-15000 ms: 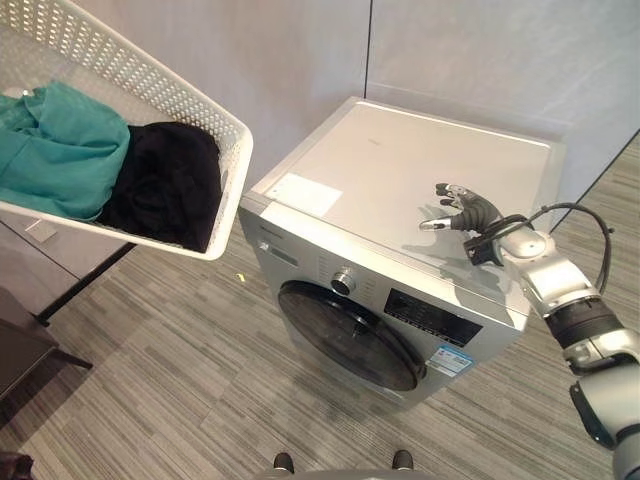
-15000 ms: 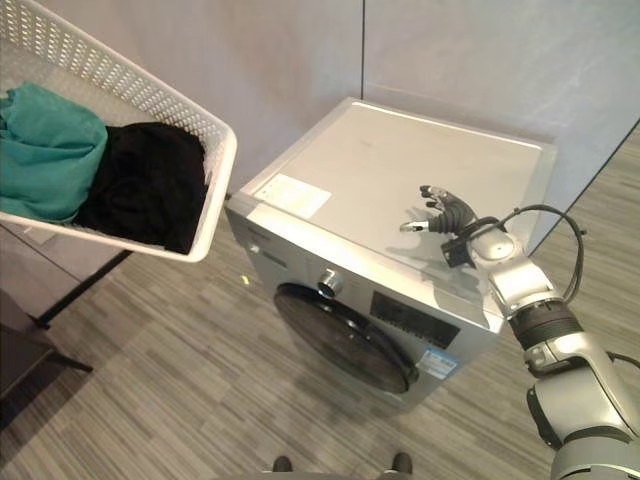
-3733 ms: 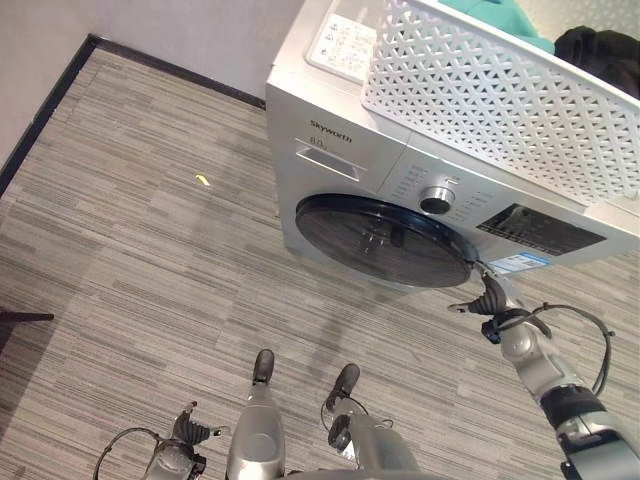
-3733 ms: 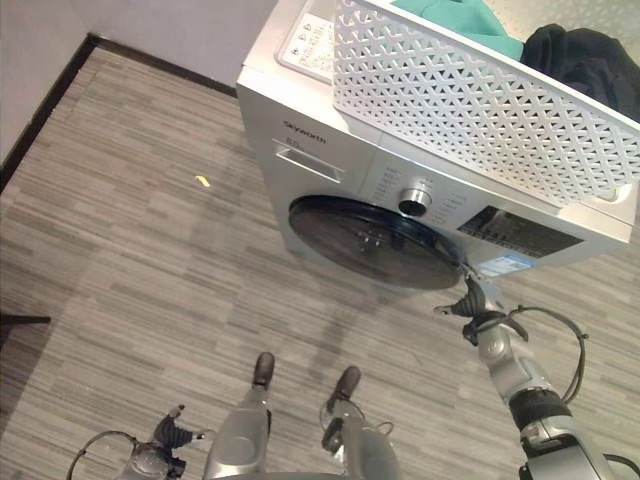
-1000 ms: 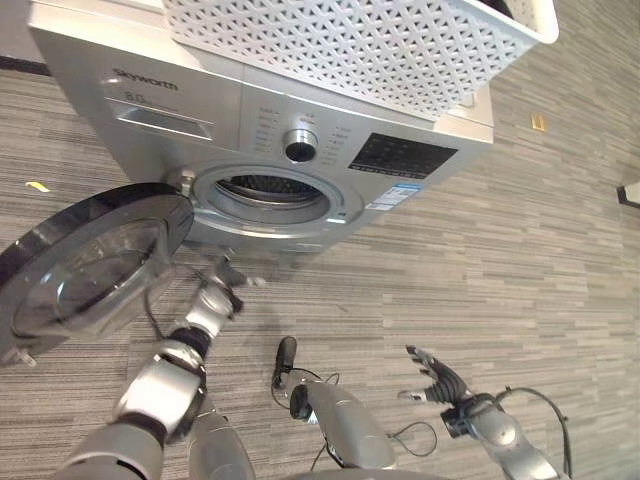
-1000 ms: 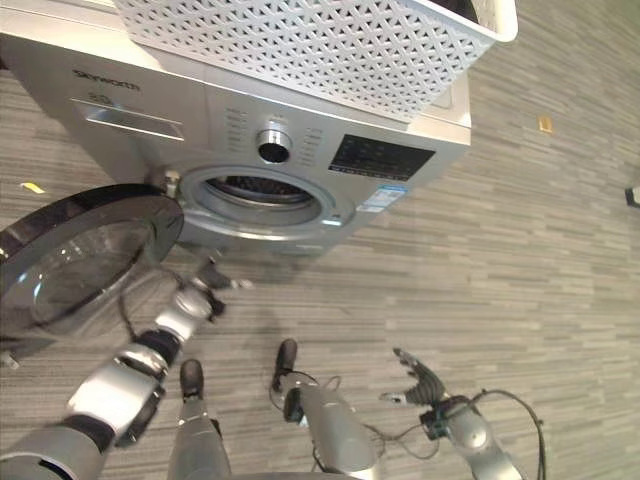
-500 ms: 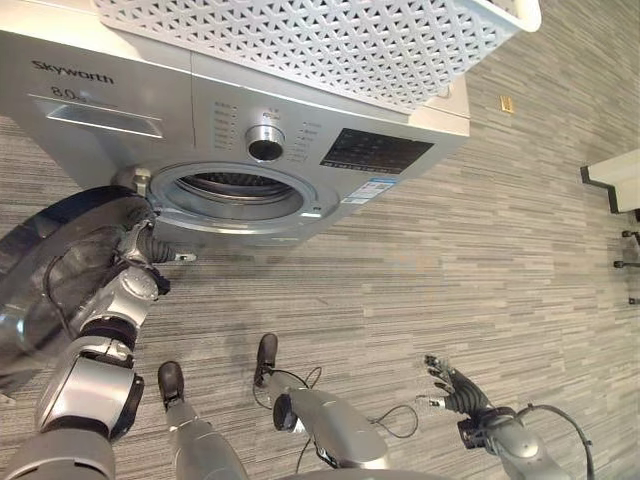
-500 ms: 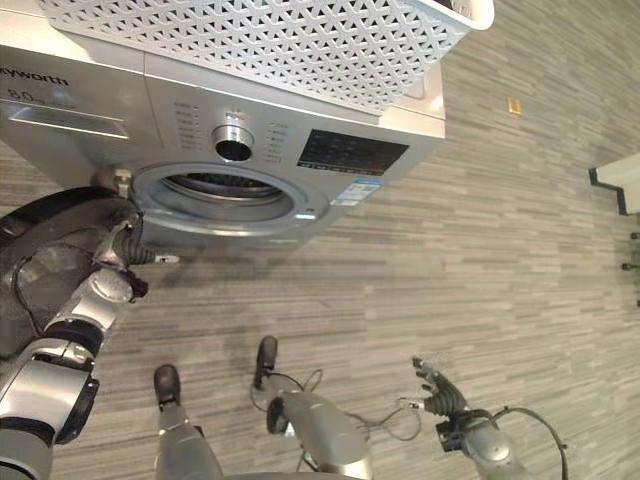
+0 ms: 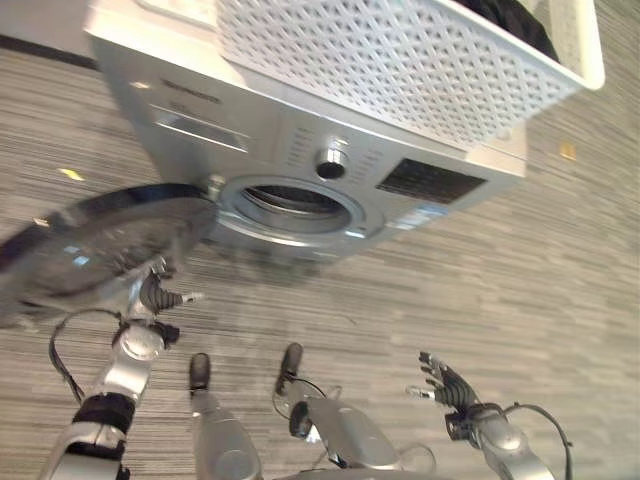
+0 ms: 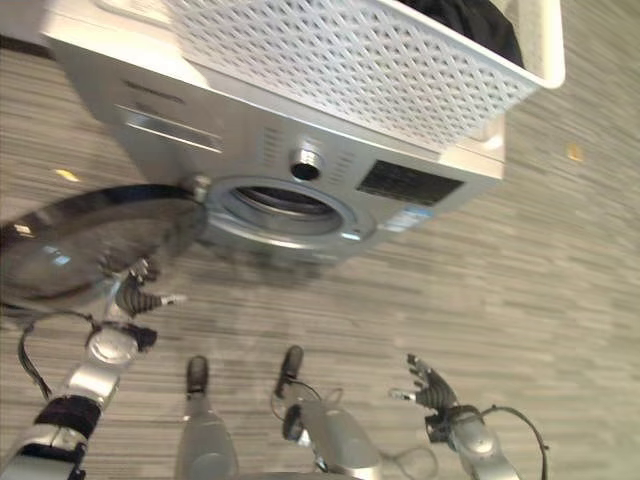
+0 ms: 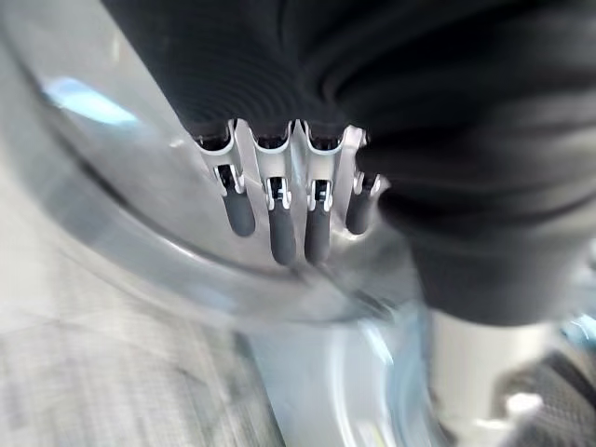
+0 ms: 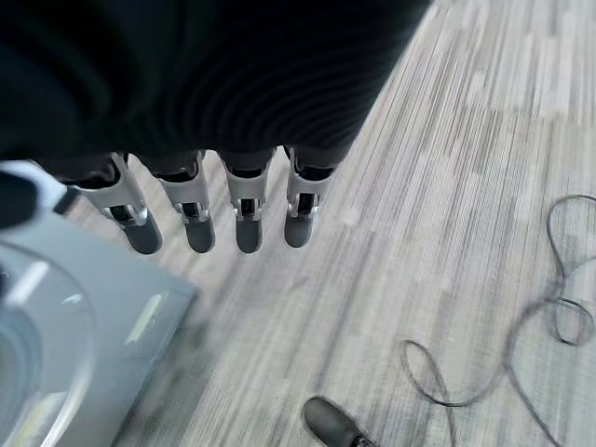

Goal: Grab the laundry basket,head to the washer,open it,put in the laundry and shut it.

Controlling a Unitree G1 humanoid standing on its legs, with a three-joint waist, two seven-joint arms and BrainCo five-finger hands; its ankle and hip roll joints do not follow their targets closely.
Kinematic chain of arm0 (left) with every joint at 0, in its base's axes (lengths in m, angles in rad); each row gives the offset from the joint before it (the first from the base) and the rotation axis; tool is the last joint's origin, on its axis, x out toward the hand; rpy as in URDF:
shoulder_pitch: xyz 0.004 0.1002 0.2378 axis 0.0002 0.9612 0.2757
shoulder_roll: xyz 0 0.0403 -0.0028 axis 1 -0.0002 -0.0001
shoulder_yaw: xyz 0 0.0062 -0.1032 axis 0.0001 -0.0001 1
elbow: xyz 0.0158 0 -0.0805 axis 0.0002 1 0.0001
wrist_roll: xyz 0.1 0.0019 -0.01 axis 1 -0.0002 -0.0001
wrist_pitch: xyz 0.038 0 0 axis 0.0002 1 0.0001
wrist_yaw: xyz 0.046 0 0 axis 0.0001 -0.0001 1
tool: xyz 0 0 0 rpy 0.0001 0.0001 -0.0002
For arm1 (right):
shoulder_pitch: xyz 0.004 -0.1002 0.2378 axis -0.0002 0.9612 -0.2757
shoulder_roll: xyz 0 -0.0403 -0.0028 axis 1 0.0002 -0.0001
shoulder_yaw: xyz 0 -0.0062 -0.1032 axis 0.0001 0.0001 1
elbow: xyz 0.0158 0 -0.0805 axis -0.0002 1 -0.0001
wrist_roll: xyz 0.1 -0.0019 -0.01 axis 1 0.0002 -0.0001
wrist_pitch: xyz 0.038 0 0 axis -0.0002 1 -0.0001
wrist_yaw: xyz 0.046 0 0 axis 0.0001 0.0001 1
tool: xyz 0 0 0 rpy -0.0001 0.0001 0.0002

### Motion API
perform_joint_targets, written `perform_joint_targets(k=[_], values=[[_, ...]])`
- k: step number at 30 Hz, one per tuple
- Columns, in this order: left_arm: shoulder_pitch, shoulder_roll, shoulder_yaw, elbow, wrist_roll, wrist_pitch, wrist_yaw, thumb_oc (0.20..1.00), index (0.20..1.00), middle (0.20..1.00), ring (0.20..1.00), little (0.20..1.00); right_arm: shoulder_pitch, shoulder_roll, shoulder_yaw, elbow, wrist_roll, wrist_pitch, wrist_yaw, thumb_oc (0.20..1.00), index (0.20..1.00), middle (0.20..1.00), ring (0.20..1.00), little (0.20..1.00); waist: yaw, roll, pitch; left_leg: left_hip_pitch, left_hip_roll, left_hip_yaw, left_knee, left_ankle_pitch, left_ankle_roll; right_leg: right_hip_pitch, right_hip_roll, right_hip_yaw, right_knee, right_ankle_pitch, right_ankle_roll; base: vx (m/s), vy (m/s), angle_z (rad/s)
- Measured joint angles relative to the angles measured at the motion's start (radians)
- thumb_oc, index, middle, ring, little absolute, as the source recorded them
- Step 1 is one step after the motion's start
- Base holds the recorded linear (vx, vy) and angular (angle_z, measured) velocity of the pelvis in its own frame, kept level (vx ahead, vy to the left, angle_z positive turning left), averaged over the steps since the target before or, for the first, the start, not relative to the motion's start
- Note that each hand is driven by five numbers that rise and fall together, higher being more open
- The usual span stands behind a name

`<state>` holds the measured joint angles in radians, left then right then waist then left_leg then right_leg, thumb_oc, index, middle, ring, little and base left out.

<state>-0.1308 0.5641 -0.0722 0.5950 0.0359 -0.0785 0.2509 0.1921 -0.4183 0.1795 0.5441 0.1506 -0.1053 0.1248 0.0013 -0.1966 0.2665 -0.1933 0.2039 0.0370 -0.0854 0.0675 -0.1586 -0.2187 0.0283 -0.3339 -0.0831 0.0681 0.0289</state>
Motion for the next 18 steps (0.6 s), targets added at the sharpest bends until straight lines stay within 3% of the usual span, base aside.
perform_joint_targets(k=[2,5,7,8,11,18], values=[[0.102,-0.026,0.010,0.014,-0.029,0.000,-0.047,1.000,1.000,1.000,1.000,1.000,-0.008,0.001,-0.022,0.048,-0.009,0.007,-0.002,1.000,1.000,1.000,1.000,1.000,0.015,0.040,-0.025,0.035,-0.015,0.000,0.000,-0.008,0.014,0.035,-0.016,-0.001,-0.001,-0.002,0.003,0.06,0.080,0.05],[0.099,-0.064,0.002,0.217,-0.030,0.007,-0.083,1.000,1.000,1.000,1.000,1.000,0.003,-0.016,-0.031,0.083,-0.042,0.025,0.006,1.000,1.000,1.000,1.000,1.000,0.012,0.093,-0.099,0.065,-0.031,0.006,0.000,-0.020,0.032,0.063,-0.032,0.005,-0.002,-0.008,0.012,0.01,0.018,0.00],[0.058,-0.065,-0.012,0.387,-0.029,-0.006,-0.086,1.000,1.000,1.000,1.000,1.000,0.002,-0.031,-0.021,0.101,-0.049,0.031,0.012,1.000,1.000,1.000,1.000,1.000,0.011,0.110,-0.136,0.070,-0.035,0.009,0.000,-0.020,0.033,0.066,-0.035,0.008,-0.001,-0.008,0.013,-0.03,-0.008,-0.07],[0.020,-0.062,-0.017,0.494,-0.028,0.018,-0.098,1.000,1.000,1.000,1.000,1.000,-0.002,-0.042,-0.021,0.100,-0.049,0.038,0.011,1.000,1.000,1.000,1.000,1.000,0.004,0.114,-0.162,0.070,-0.034,0.017,0.000,-0.020,0.034,0.063,-0.034,0.017,-0.002,-0.007,0.013,-0.04,-0.026,-0.15],[-0.014,-0.049,-0.015,0.562,-0.025,0.025,-0.102,1.000,1.000,1.000,1.000,1.000,0.005,-0.078,-0.019,0.099,-0.051,0.042,0.012,1.000,1.000,1.000,1.000,1.000,-0.003,0.096,-0.176,0.067,-0.025,0.025,0.005,-0.020,0.033,0.056,-0.023,0.024,-0.002,-0.002,0.012,-0.04,-0.062,-0.11],[-0.049,0.035,-0.011,0.566,-0.024,0.028,-0.099,1.000,1.000,1.000,1.000,1.000,0.073,-0.092,-0.020,0.097,-0.049,0.042,0.011,1.000,1.000,1.000,1.000,1.000,-0.021,-0.014,-0.221,0.033,0.002,0.024,0.011,-0.013,0.021,0.022,0.007,0.025,-0.001,0.002,0.006,-0.02,-0.040,-0.04]])
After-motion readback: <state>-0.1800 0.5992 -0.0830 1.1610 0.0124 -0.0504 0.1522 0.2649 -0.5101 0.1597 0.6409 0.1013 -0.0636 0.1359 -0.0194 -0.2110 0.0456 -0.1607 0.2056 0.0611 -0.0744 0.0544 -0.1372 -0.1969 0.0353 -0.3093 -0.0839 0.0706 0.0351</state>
